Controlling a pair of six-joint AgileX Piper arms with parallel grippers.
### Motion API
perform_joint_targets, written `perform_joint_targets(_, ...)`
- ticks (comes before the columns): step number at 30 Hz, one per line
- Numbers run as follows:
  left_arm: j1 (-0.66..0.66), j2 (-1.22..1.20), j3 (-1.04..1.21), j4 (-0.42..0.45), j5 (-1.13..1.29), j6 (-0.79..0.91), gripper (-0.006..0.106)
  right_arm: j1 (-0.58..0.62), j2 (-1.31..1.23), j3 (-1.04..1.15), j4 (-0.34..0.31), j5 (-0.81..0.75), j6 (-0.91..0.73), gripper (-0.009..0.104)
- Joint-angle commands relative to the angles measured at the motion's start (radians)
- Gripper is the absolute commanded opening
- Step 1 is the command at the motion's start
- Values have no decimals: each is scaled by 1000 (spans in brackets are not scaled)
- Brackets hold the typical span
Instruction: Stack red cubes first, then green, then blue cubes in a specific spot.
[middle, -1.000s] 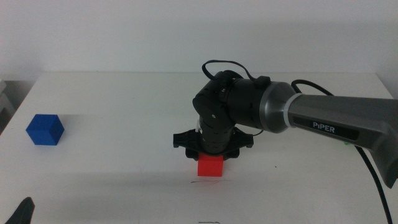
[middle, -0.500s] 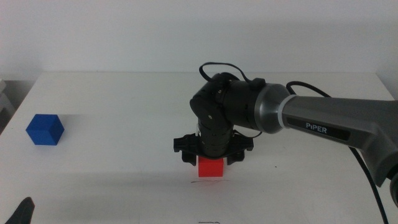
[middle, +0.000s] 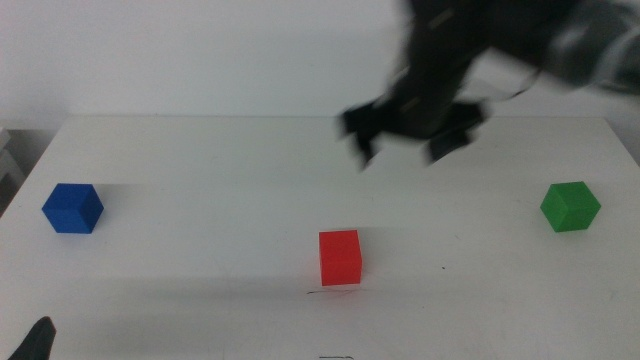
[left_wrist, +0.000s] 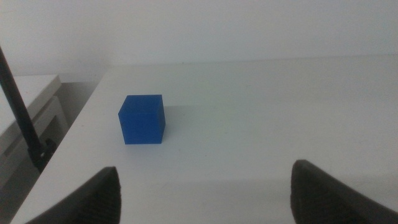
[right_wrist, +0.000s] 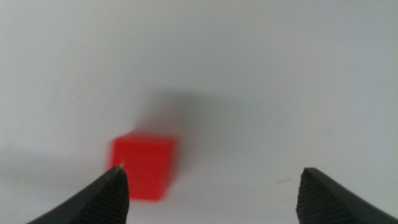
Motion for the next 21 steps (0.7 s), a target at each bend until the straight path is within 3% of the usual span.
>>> perform_joint_targets(1,-4,-25,-3,-11,-78,-2,93,-100,-94,-29,12,54,-92,79)
perform_joint_targets(10,-4,-25,-3,-11,-78,-2,93,-476,-71,-28,84,67,-384,79)
perform_joint_targets(21,-4,-25,-3,-11,-78,-2,93,-617,50,-28,102,71,-539,79)
